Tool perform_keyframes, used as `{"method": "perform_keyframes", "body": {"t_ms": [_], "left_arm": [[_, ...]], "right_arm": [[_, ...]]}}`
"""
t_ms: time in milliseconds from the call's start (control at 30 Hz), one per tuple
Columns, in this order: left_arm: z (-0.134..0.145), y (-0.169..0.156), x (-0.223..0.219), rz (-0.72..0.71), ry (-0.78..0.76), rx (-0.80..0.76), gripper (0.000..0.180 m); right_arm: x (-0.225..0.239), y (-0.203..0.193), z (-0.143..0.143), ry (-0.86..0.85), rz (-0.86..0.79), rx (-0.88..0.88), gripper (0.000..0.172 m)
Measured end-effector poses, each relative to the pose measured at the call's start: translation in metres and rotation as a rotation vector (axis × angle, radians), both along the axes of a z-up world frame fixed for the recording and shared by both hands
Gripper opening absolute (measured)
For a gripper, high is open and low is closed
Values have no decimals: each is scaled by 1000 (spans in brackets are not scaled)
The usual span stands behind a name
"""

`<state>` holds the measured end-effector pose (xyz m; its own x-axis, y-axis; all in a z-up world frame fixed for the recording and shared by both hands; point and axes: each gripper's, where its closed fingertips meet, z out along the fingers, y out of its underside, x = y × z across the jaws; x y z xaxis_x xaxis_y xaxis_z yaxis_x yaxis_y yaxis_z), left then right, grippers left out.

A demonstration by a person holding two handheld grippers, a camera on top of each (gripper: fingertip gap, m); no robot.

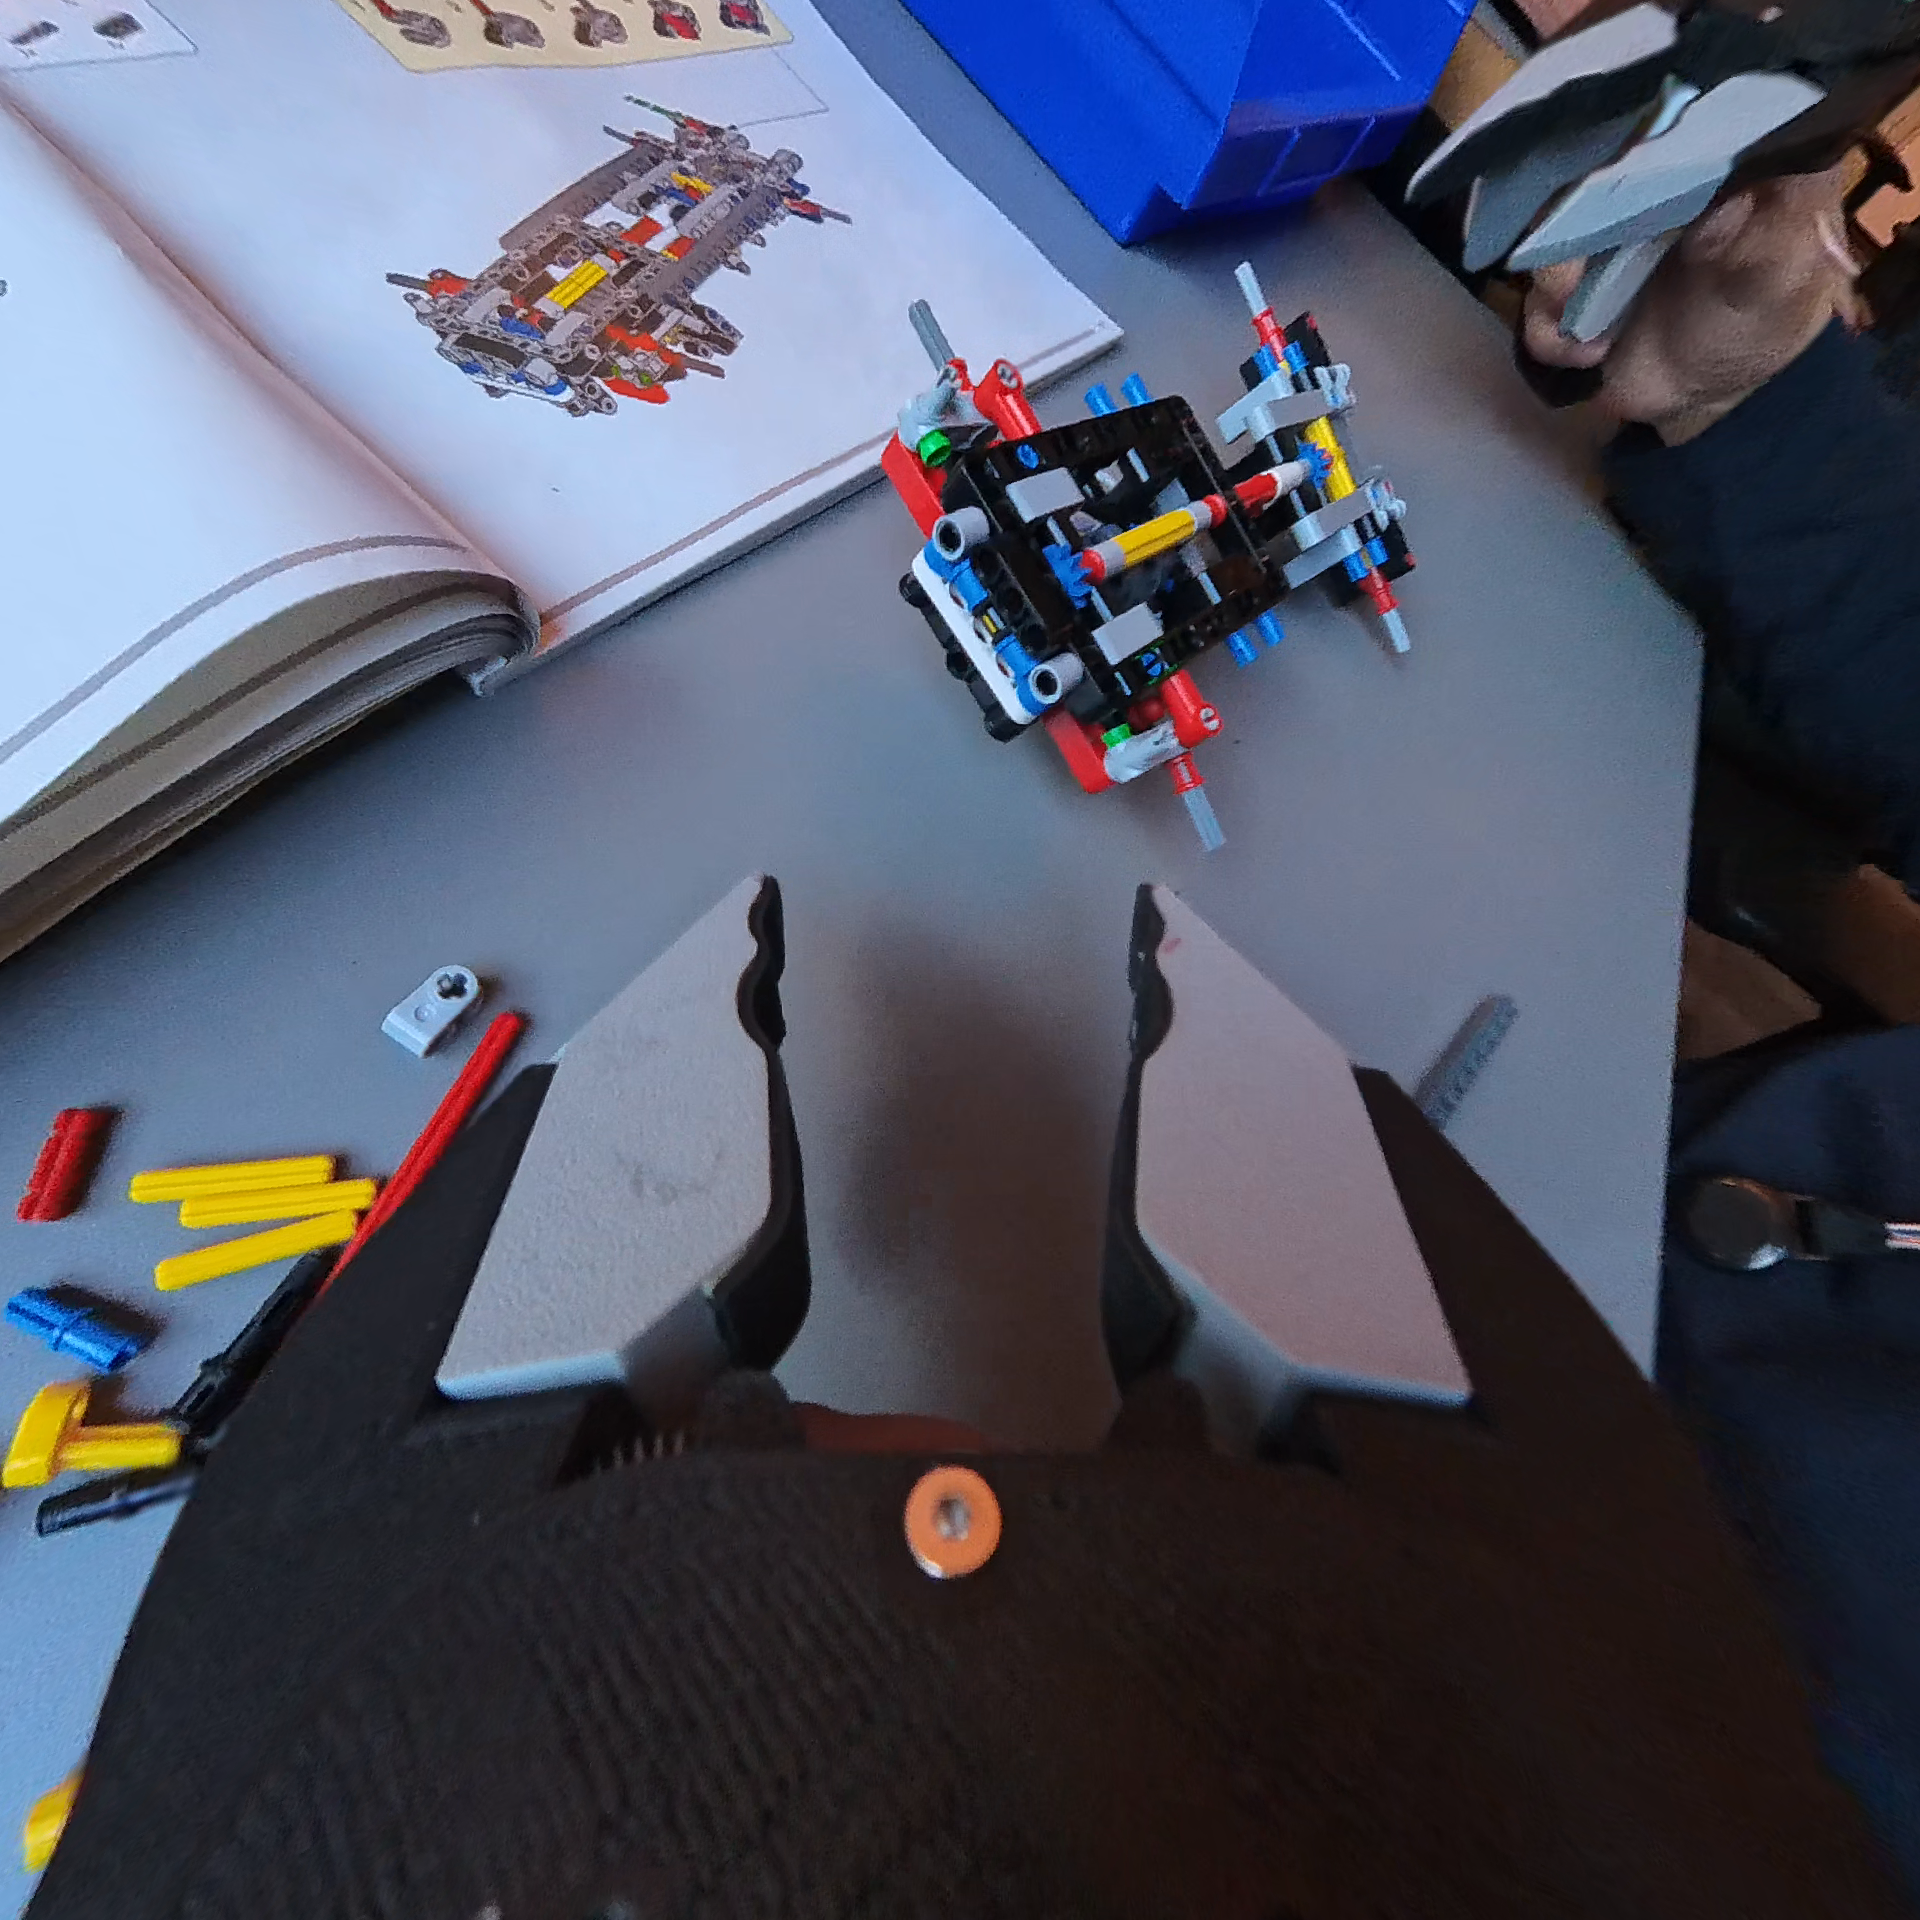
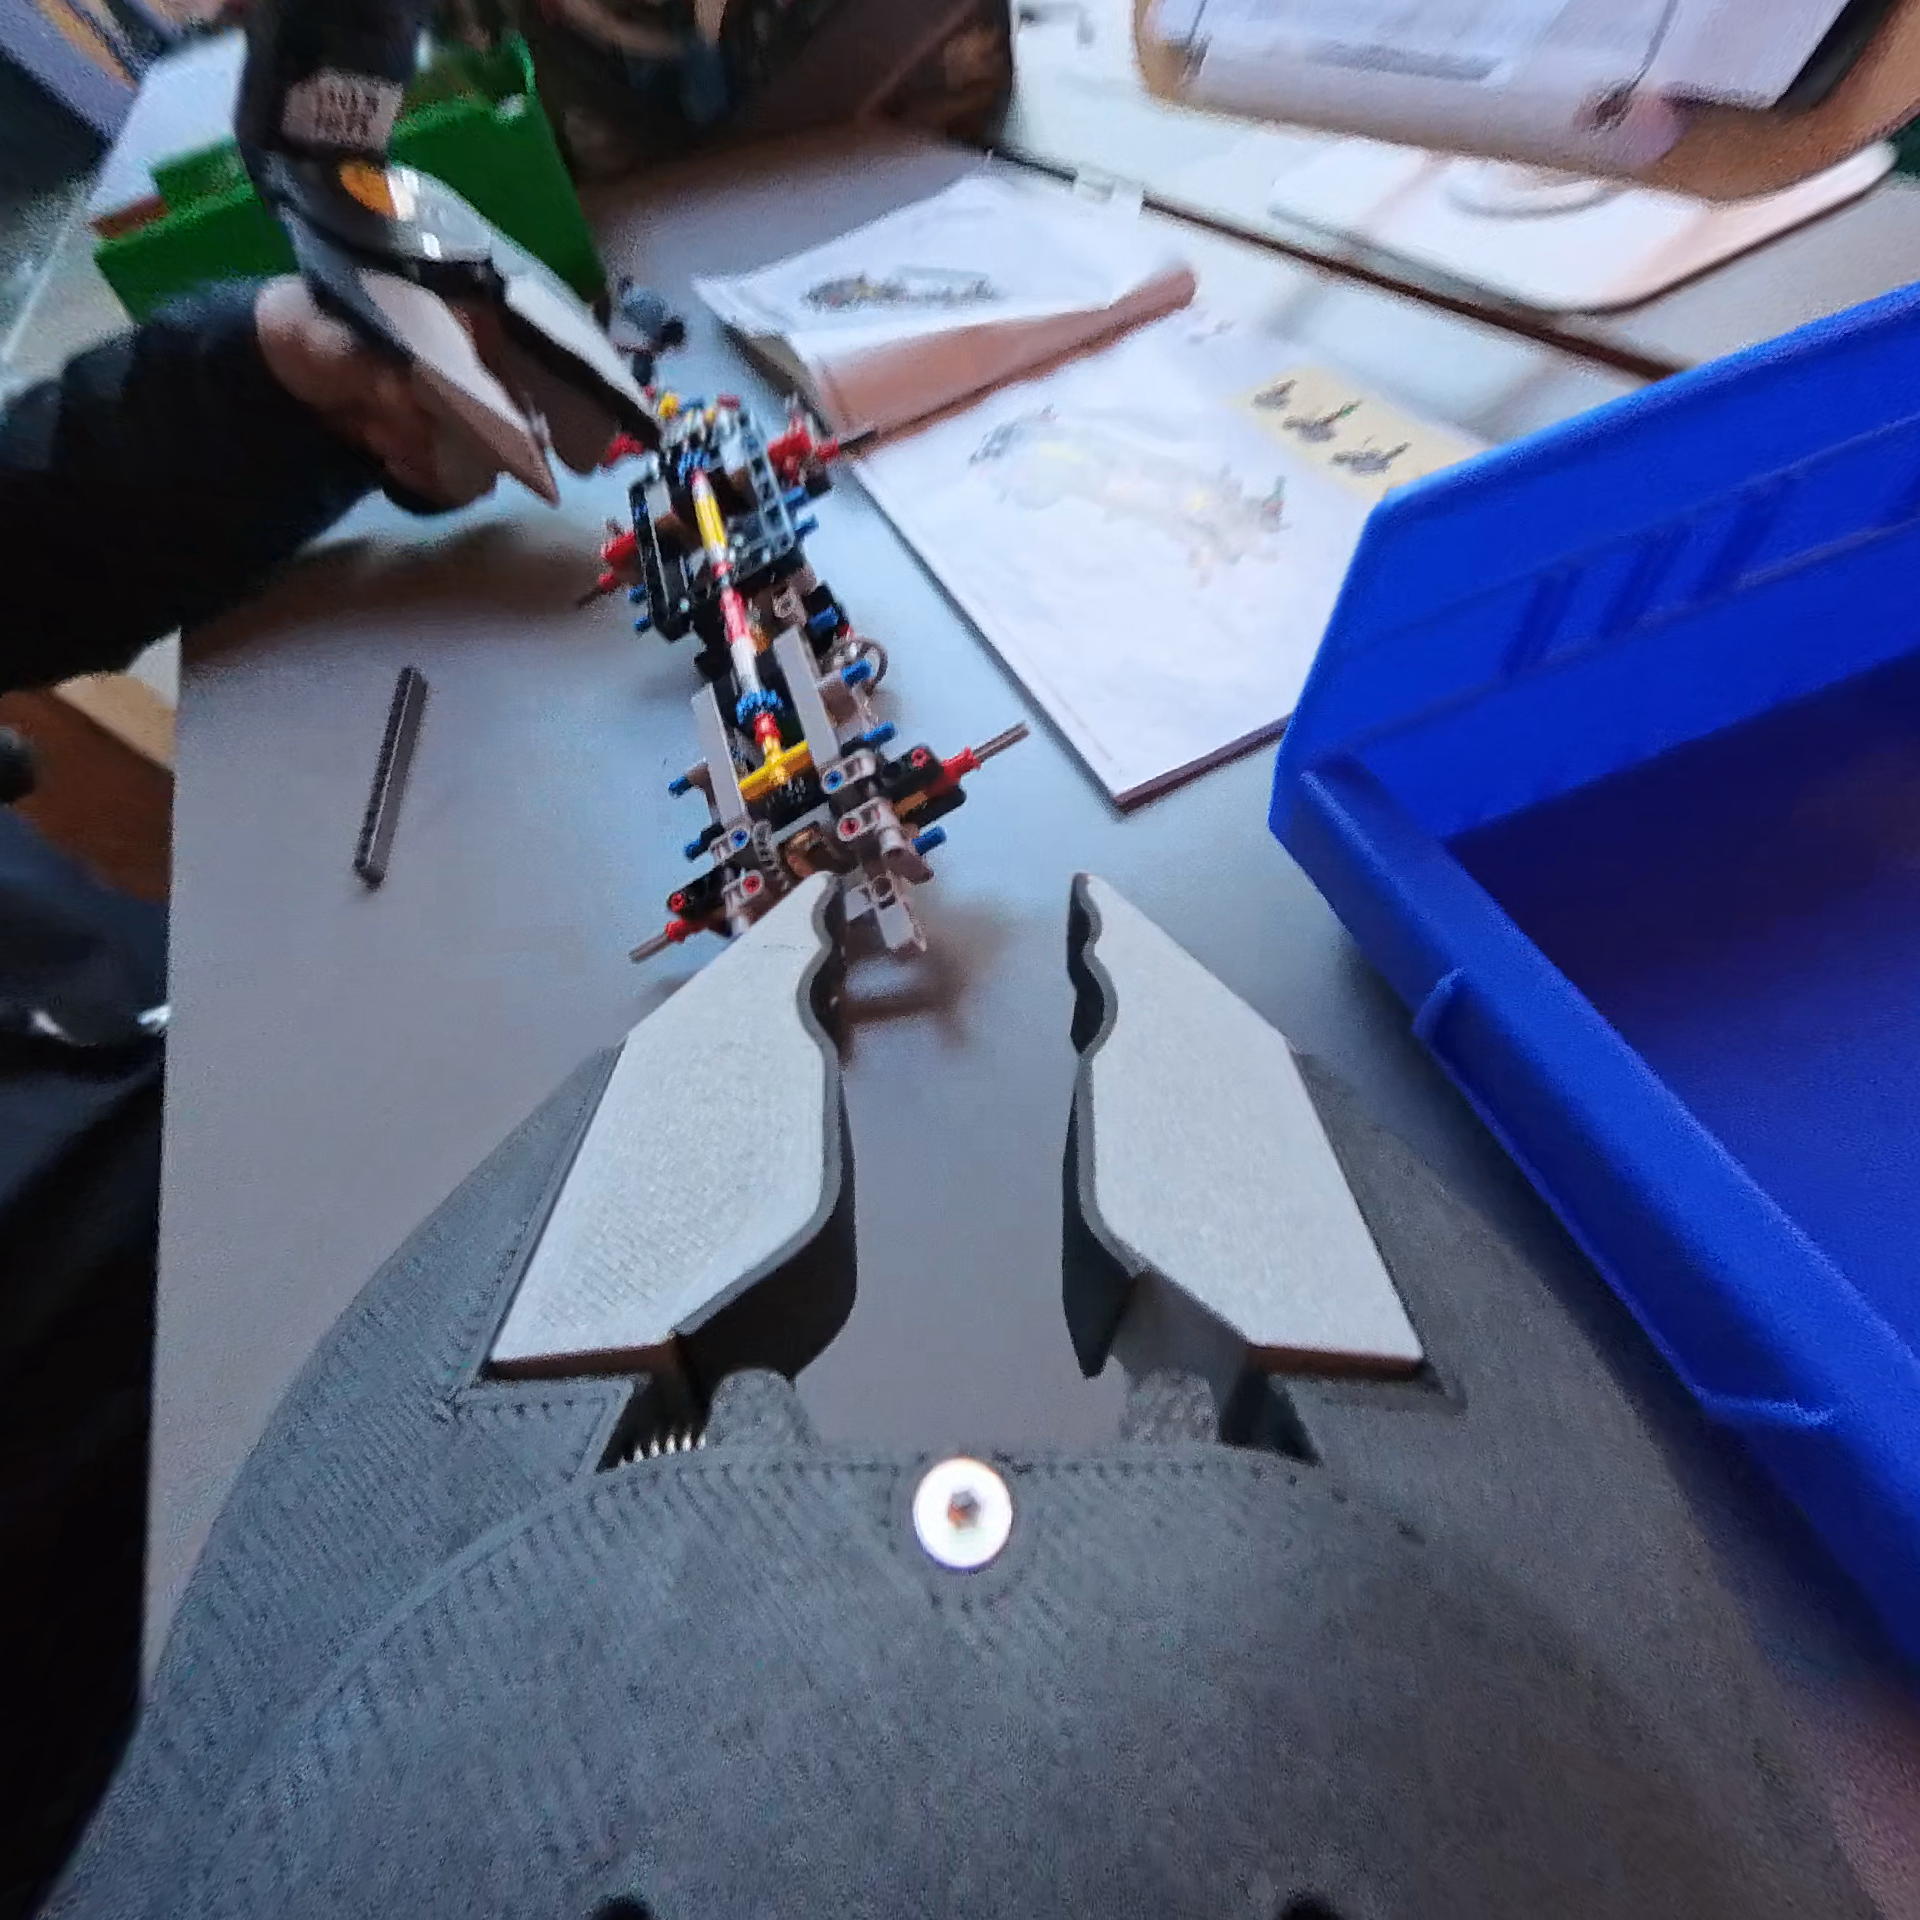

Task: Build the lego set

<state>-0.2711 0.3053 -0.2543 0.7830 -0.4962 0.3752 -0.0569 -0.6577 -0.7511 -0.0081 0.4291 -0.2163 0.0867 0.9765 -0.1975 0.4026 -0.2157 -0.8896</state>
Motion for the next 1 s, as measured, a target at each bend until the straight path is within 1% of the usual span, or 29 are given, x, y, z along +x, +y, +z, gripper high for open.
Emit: {"method": "perform_keyframes", "body": {"t_ms": [100,167,233,300,400,500,767,900,1000], "left_arm": [[-4,7,-2,-10,46,50,65],[-6,11,-4,-2,87,91,62],[-7,11,-5,11,112,92,59],[-10,11,-11,54,181,107,57],[-13,6,-8,44,206,101,55],[-16,5,-9,55,220,91,55],[-28,0,-4,8,276,38,56],[-27,3,-8,41,251,24,48],[-27,3,-9,46,229,15,47]], "right_arm": [[-2,6,16,137,-96,84,40],[-3,12,22,200,-157,143,37],[-3,20,14,166,-219,181,39],[-7,25,11,185,-263,189,38],[-19,26,4,166,-268,180,39],[-28,30,-9,76,-264,188,42],[-33,28,-6,105,-229,160,45],[-36,25,-9,84,-206,165,46],[-37,23,-11,67,-196,189,46]]}}
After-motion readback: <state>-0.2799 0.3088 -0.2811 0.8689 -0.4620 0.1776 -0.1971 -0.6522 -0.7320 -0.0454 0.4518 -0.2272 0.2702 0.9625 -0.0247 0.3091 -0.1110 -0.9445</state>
